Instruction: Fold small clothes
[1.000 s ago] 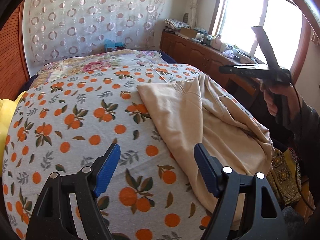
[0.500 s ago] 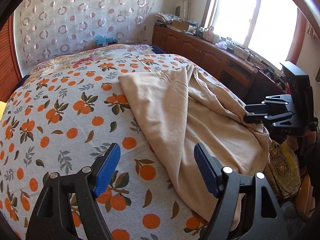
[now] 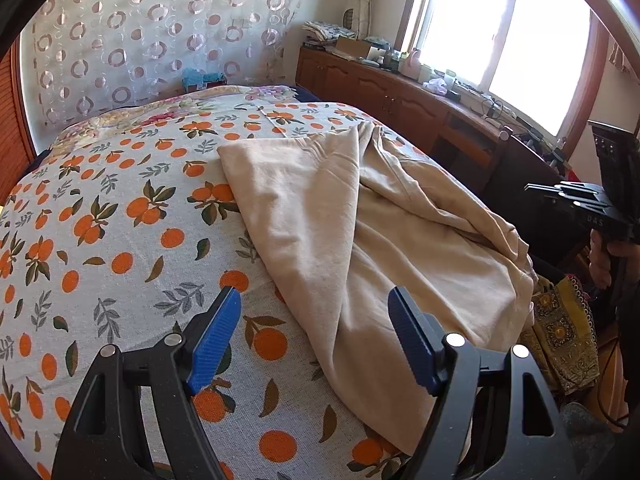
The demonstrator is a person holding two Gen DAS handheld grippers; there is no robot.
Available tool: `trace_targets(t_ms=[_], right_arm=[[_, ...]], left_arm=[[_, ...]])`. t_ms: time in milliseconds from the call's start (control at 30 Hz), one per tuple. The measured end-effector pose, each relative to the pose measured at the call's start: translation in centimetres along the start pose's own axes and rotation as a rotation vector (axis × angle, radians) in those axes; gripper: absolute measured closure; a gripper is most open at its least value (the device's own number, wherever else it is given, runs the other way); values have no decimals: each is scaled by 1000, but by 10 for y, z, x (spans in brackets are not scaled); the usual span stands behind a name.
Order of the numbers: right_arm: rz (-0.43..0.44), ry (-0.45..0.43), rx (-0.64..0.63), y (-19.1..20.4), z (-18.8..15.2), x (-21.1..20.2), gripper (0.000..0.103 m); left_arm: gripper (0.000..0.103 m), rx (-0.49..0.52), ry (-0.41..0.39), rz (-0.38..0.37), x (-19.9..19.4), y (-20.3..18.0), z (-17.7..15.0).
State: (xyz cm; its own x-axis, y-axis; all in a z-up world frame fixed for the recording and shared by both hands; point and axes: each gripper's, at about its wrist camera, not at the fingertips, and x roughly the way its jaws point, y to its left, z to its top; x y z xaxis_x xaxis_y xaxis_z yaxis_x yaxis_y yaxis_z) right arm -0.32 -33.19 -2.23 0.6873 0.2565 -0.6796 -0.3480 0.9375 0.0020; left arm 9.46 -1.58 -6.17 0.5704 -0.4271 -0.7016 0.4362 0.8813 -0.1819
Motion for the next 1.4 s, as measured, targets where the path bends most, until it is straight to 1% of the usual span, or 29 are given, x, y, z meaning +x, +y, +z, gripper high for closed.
trace_targets(t_ms=[67, 100, 133, 167, 233, 300, 400, 433, 533, 633, 700, 833, 900, 967, 1067, 1167, 1200, 1233, 1300, 1400], right_arm=[[3, -12, -27, 15, -7, 3, 86], [5, -15, -40, 21, -14, -1, 72], [14, -19, -54, 30, -16, 2, 64], [21, -20, -63, 39, -18, 0, 63], [40, -16, -84, 54, -24, 4, 63], [98, -24, -94, 66, -31, -1, 63], [165, -8, -92, 73, -33, 8, 63], [175, 0, -98, 76, -34, 11, 63], [143, 32, -96, 68, -32, 27, 63], [91, 57, -45, 51, -27, 38, 63], [70, 56, -4, 35, -28, 38, 63], [16, 56, 0, 18, -31, 41, 63], [15, 76, 7, 17, -33, 45, 63], [-7, 75, -12, 18, -33, 44, 63], [-17, 78, -20, 22, -30, 42, 64], [-38, 92, -59, 29, -29, 39, 83], [-31, 96, -71, 30, -27, 37, 93], [-33, 98, -85, 32, -27, 34, 96], [-24, 87, -81, 31, -27, 25, 97], [2, 56, -63, 26, -25, -10, 97]], left_arm=[[26, 0, 3, -1, 1, 0, 0], [26, -1, 3, -1, 0, -1, -1], [26, -1, 3, -2, 0, 0, -1], [26, -2, 2, -2, 0, -1, -2], [26, -5, 0, -4, 1, -1, -1], [26, -11, -2, -6, 0, -1, -2], [26, -19, -2, -12, 1, 1, -3], [26, -21, -2, -12, 2, 1, -3], [26, -23, 0, -14, 2, 2, -4], [26, -26, -2, -16, -1, 4, -5], [26, -31, -4, -20, -2, 5, -6], [26, -33, 1, -22, 0, 4, -7], [26, -28, 4, -22, 0, 3, -7], [26, -26, 5, -24, 1, 2, -8], [26, -25, 8, -25, 2, 1, -7], [26, -23, 13, -27, 4, -1, -7], [26, -20, 16, -28, 4, -2, -8], [26, -16, 17, -29, 4, -3, -8], [26, -9, 17, -31, 3, -6, -8], [26, -2, 6, -37, -2, -9, -7]])
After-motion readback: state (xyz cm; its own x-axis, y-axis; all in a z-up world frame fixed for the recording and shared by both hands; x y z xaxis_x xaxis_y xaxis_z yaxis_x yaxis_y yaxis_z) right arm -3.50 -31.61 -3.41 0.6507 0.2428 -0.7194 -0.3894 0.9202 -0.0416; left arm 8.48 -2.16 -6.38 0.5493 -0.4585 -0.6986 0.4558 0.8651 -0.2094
